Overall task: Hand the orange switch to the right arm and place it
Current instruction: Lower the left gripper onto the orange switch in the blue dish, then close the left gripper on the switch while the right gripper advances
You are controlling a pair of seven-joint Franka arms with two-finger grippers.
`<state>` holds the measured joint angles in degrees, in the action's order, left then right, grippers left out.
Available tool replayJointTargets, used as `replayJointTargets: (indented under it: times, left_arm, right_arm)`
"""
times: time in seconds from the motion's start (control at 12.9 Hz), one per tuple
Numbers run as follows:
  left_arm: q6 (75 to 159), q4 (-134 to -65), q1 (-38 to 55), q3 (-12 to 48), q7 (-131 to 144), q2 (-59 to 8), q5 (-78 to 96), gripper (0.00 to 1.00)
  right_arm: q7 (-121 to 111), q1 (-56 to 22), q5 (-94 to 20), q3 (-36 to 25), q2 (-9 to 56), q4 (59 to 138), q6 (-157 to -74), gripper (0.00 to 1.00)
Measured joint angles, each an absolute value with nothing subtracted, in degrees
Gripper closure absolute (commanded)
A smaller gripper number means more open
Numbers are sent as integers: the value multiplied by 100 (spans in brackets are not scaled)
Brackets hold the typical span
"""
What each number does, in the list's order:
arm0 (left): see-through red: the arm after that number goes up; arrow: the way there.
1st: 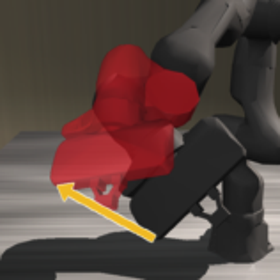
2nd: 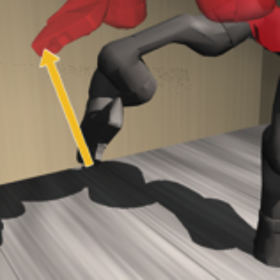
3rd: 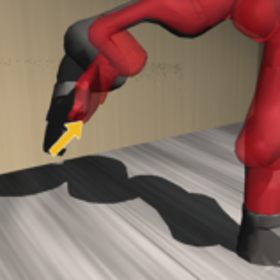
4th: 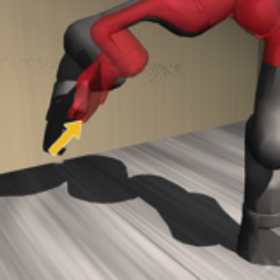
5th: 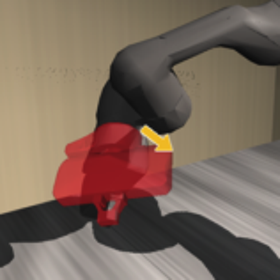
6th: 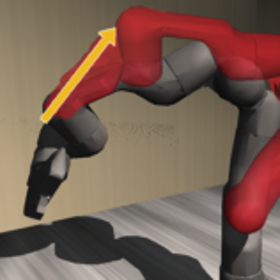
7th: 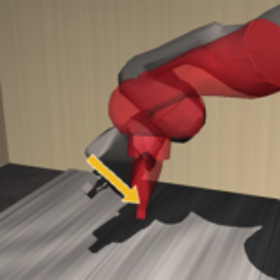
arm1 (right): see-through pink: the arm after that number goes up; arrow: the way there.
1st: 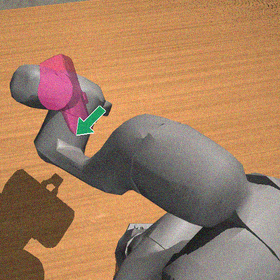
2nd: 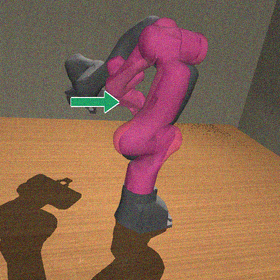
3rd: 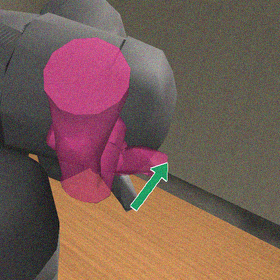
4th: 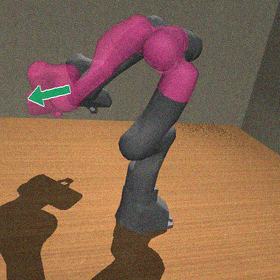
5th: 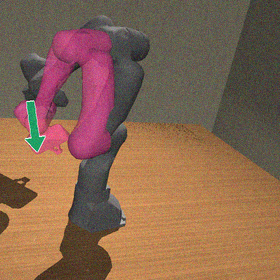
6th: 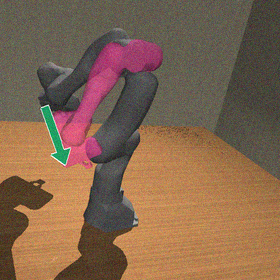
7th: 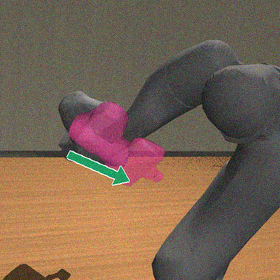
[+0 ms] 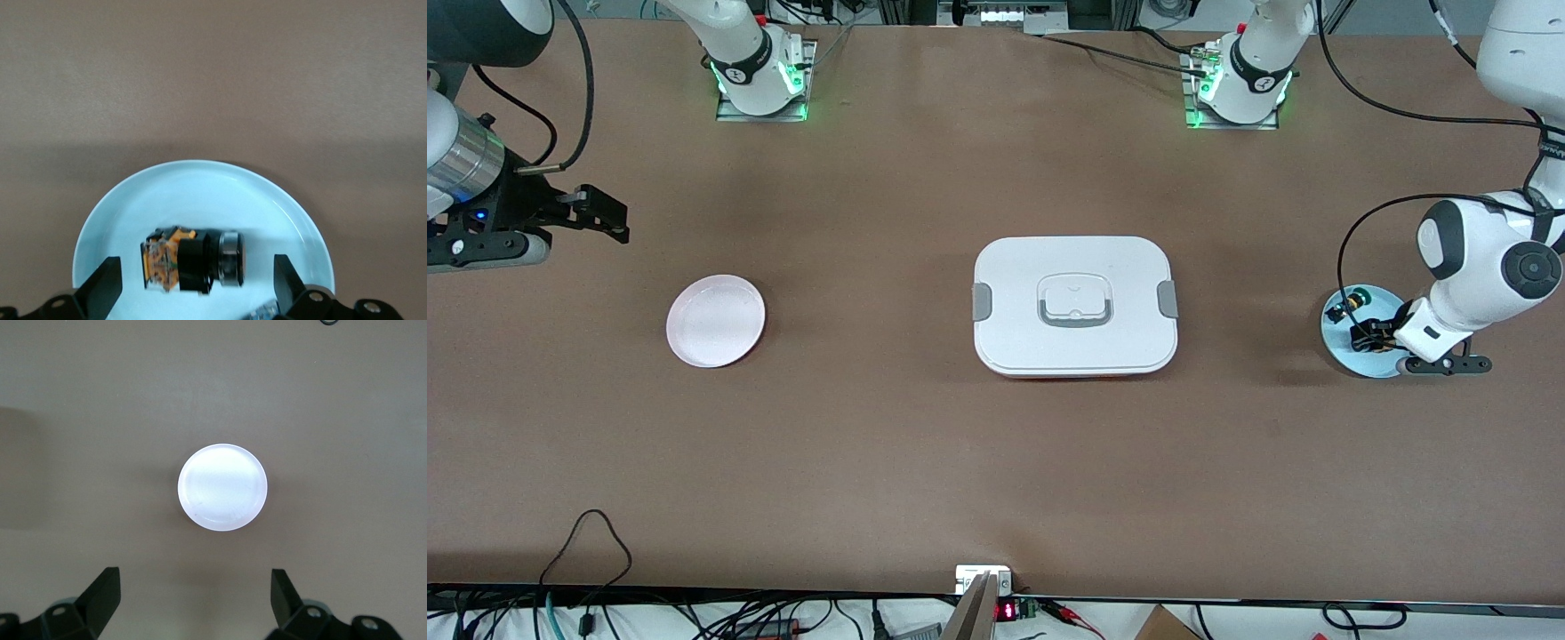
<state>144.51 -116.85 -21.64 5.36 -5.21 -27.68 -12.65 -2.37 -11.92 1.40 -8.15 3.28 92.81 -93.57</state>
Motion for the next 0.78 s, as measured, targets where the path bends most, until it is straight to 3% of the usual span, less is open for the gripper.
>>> replayJointTargets:
  times: [0.54,0.78]
  left_arm:
    - [14647,-11685,-2329,569,-498,-3006,-1174,2]
    - [14658,-11685,-2338,585,-485,-3056,-992,28]
  right_arm:
    - [-241,-1223,140,-797,425,9283,-9353,0]
    - [-241,-1257,140,-782,486,9283,-9353,0]
